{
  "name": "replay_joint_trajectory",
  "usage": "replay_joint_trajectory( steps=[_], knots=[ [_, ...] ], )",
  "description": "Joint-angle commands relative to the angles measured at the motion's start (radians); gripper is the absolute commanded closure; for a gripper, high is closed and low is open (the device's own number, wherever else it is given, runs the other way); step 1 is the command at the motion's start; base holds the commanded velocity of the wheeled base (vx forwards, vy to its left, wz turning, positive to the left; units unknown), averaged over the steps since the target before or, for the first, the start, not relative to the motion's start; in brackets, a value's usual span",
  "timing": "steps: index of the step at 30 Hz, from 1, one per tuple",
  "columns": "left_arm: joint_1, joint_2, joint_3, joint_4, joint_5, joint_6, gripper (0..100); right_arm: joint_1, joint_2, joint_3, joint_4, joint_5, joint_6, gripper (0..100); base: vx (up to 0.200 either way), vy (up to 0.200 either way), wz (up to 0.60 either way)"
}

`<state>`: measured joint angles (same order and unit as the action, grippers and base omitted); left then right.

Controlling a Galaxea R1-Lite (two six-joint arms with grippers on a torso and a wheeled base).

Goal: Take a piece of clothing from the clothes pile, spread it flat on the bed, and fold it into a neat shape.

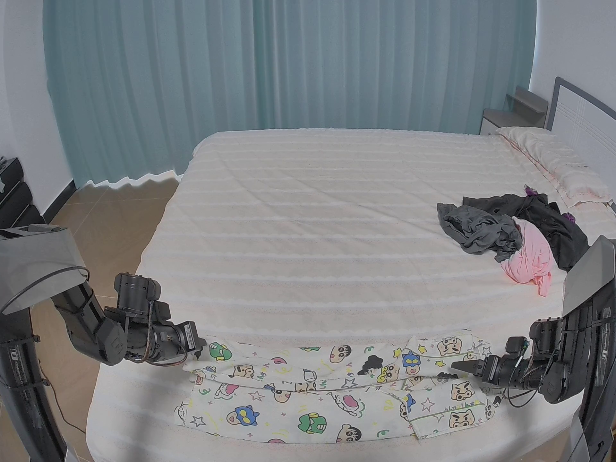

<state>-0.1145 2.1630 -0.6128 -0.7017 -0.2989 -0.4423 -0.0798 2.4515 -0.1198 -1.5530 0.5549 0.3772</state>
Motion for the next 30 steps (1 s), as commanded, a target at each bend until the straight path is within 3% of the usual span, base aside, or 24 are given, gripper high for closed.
replay_joint_trajectory(
  steps=[1,7,10,17,22,23,30],
  knots=[
    [0.010,0.001,-0.022,0.001,0.000,-0.003,100,0.000,0.001,-0.001,-0.010,0.000,0.000,0,0.000,0.000,0.00],
    [0.018,0.026,-0.064,0.001,-0.006,-0.033,100,0.000,0.001,-0.001,-0.010,0.000,0.000,0,0.000,0.000,0.00],
    [0.025,0.043,-0.102,0.001,-0.011,-0.114,100,0.000,0.001,-0.001,-0.010,0.000,0.000,0,0.000,0.000,0.00],
    [0.029,0.078,-0.113,0.004,-0.006,-0.101,100,0.000,0.001,-0.001,-0.010,0.000,0.000,0,0.000,0.000,0.00],
    [0.027,0.090,-0.110,0.031,0.004,-0.041,100,0.000,0.001,-0.001,-0.010,0.000,0.000,0,0.000,0.000,0.00],
    [0.027,0.089,-0.113,0.050,0.009,-0.038,0,0.000,0.001,-0.001,-0.010,0.000,0.000,0,0.000,0.000,0.00],
    [0.032,0.090,-0.136,0.111,0.040,-0.038,0,0.000,0.000,-0.001,-0.012,0.000,0.002,0,0.000,0.000,0.00]
  ],
)
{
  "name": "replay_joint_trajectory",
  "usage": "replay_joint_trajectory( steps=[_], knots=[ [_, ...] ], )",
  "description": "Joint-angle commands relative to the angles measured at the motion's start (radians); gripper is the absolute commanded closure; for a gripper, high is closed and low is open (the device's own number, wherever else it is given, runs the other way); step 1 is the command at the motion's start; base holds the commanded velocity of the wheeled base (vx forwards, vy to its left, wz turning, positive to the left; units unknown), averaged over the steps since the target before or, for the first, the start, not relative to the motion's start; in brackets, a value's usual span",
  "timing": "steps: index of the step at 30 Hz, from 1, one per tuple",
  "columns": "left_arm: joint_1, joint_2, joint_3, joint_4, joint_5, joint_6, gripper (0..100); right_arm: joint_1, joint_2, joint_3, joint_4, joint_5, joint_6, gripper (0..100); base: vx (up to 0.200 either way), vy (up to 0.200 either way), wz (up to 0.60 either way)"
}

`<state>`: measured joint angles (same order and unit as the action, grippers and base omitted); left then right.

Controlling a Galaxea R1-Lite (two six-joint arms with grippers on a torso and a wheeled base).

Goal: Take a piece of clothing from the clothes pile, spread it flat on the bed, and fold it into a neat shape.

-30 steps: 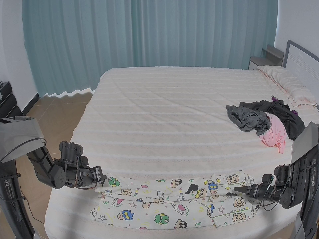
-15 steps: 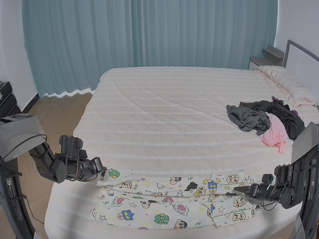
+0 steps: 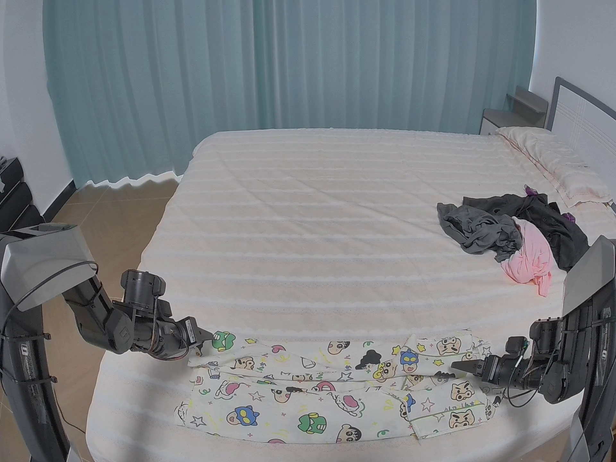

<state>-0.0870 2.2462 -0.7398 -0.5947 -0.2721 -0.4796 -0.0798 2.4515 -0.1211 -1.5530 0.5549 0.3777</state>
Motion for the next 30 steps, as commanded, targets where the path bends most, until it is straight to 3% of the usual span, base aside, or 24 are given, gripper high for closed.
replay_joint_trajectory(
  steps=[1,8,12,20,21,30],
  knots=[
    [0.010,0.007,-0.009,0.004,0.016,-0.001,0,-0.002,-0.002,0.000,-0.012,0.000,0.001,0,0.000,0.000,0.00],
    [0.052,-0.014,0.014,0.006,-0.018,-0.005,0,0.003,-0.003,-0.005,-0.012,0.005,0.014,0,0.000,0.000,0.00],
    [0.059,-0.040,0.040,0.004,-0.098,-0.007,0,0.055,0.009,-0.045,-0.010,-0.001,0.049,0,0.000,0.000,0.00],
    [0.061,-0.037,0.040,0.001,-0.104,-0.008,0,0.100,0.037,-0.135,-0.010,-0.047,0.121,0,0.000,0.000,0.00],
    [0.061,-0.036,0.040,0.001,-0.104,-0.008,0,0.103,0.038,-0.138,-0.010,-0.056,0.122,100,0.000,0.000,0.00],
    [0.061,-0.036,0.045,0.001,-0.101,0.001,0,0.101,0.035,-0.124,-0.010,-0.096,0.124,100,0.000,0.000,0.00]
  ],
)
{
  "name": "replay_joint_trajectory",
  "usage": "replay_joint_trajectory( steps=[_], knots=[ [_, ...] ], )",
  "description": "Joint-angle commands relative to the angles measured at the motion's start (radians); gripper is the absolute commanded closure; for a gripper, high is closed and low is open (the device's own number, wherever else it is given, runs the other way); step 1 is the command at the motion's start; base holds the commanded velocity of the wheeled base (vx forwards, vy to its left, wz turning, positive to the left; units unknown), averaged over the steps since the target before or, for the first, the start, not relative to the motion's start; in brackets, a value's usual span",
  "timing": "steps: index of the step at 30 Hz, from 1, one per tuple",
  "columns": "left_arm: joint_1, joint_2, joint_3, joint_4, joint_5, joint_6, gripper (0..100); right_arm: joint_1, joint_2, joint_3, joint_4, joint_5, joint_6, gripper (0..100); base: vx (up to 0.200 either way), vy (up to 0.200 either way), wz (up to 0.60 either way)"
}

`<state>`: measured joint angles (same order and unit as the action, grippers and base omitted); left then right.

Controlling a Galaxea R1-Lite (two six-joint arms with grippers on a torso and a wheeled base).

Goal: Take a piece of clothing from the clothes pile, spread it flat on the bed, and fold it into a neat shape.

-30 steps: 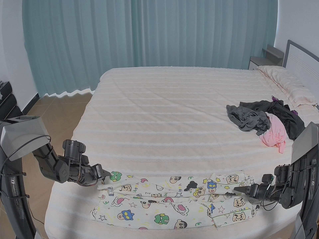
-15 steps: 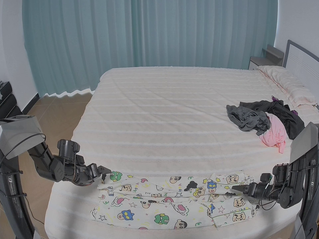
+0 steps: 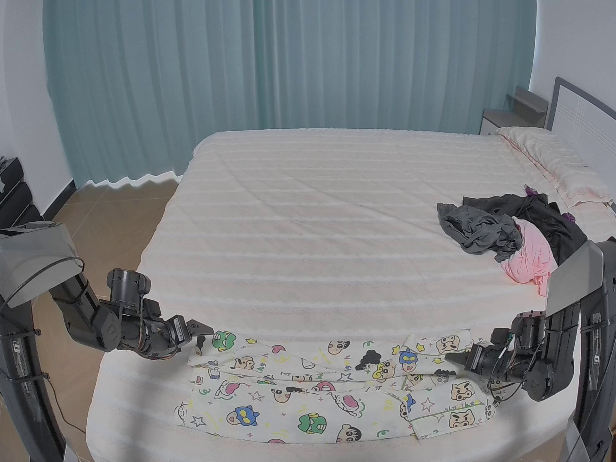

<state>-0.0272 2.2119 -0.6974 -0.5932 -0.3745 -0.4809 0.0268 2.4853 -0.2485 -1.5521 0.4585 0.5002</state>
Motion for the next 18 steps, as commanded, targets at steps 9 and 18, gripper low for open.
replay_joint_trajectory(
  steps=[9,18],
  knots=[
    [0.000,0.000,0.013,-0.007,0.005,0.004,0,-0.065,-0.074,0.061,-0.011,0.014,0.004,100,0.000,0.000,0.00],
    [-0.002,0.000,0.041,-0.007,0.009,0.102,0,-0.091,-0.077,0.098,-0.011,0.057,-0.023,100,0.000,0.000,0.00]
  ],
)
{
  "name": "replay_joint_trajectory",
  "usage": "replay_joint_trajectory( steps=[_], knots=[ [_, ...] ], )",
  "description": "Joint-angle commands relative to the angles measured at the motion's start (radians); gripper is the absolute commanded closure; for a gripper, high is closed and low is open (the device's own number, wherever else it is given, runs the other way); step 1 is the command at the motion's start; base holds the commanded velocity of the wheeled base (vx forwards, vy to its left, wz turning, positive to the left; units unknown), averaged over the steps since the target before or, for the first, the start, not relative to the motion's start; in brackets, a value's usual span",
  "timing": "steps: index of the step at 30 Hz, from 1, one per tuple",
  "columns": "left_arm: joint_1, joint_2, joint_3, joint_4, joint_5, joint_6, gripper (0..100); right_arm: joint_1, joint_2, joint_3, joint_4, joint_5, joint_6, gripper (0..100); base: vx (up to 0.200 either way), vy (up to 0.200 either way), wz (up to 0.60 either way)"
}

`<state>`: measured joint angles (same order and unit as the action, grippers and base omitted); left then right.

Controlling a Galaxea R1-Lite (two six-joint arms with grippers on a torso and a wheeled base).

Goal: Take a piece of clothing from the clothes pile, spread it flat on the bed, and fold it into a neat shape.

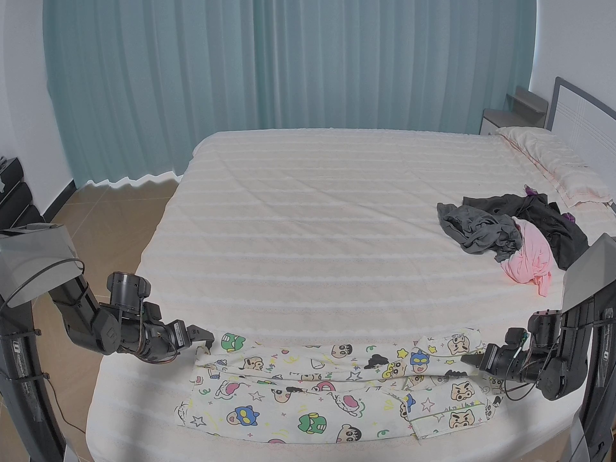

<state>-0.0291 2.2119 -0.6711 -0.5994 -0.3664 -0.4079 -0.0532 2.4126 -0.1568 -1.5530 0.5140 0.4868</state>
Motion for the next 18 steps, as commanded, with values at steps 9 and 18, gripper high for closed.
replay_joint_trajectory(
  steps=[9,18],
  knots=[
    [-0.025,-0.041,0.033,0.001,-0.005,0.009,0,-0.022,0.039,0.006,-0.010,-0.005,-0.070,0,0.000,0.000,0.00],
    [-0.072,-0.103,0.051,-0.010,-0.028,-0.051,0,-0.020,0.036,0.010,-0.010,-0.002,-0.074,0,0.000,0.000,0.00]
  ],
)
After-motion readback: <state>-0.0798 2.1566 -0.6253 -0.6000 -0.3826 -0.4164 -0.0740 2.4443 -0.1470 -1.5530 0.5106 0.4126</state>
